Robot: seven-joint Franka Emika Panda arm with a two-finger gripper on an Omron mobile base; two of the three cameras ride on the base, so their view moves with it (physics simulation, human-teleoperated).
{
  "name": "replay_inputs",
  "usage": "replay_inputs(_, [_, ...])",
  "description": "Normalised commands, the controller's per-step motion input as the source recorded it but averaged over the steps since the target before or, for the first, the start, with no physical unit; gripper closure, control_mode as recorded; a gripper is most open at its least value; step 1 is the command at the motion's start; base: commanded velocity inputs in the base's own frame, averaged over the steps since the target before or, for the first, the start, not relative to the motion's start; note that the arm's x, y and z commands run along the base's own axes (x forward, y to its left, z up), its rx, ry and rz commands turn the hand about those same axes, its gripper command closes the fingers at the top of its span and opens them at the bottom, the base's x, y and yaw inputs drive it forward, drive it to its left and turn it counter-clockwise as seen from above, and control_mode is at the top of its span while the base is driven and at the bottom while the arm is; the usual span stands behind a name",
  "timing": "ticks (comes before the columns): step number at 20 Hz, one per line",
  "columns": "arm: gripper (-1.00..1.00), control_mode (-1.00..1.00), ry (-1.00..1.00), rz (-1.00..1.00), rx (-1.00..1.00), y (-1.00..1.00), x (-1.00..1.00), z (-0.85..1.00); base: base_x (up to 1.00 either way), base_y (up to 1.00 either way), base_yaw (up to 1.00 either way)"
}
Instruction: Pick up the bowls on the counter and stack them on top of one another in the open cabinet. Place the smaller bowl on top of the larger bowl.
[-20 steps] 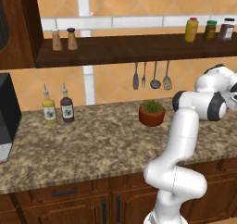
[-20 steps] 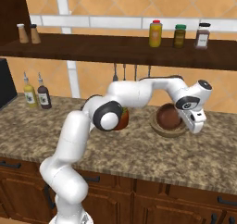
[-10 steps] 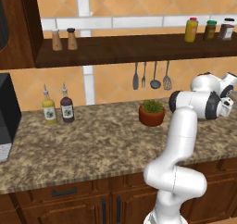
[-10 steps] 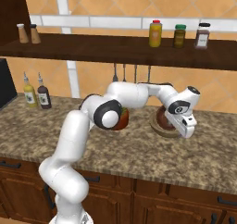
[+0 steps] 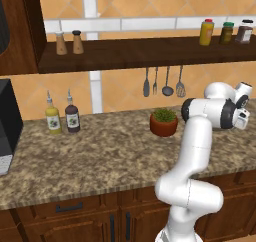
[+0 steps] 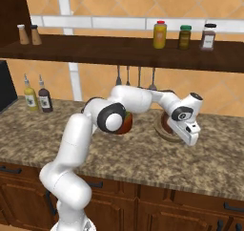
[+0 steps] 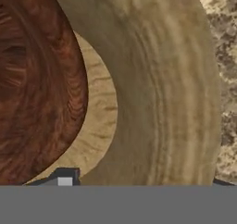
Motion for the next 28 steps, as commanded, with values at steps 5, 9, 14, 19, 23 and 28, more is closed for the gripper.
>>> replay_inputs(5, [1.0, -1.0, -0.08, 0.0, 0.0, 0.0, -0.13, 0.32, 0.0, 0.0, 0.0])
replay_inputs(9, [1.0, -1.0, -0.17, 0.0, 0.0, 0.13, -0.39, 0.96, 0.0, 0.0, 0.0])
replay_inputs(14, [1.0, -1.0, -0.15, 0.0, 0.0, 0.2, -0.79, 1.0, 0.0, 0.0, 0.0])
replay_inputs(19, [1.0, -1.0, -0.22, 0.01, 0.0, 0.39, -1.0, 0.92, 0.0, 0.0, 0.0])
replay_inputs(23, [1.0, -1.0, -0.28, 0.07, 0.0, 0.79, -1.0, 0.89, 0.0, 0.0, 0.0])
replay_inputs(28, [1.0, -1.0, -0.23, 0.08, 0.0, 1.0, -0.91, 1.0, 0.0, 0.0, 0.0])
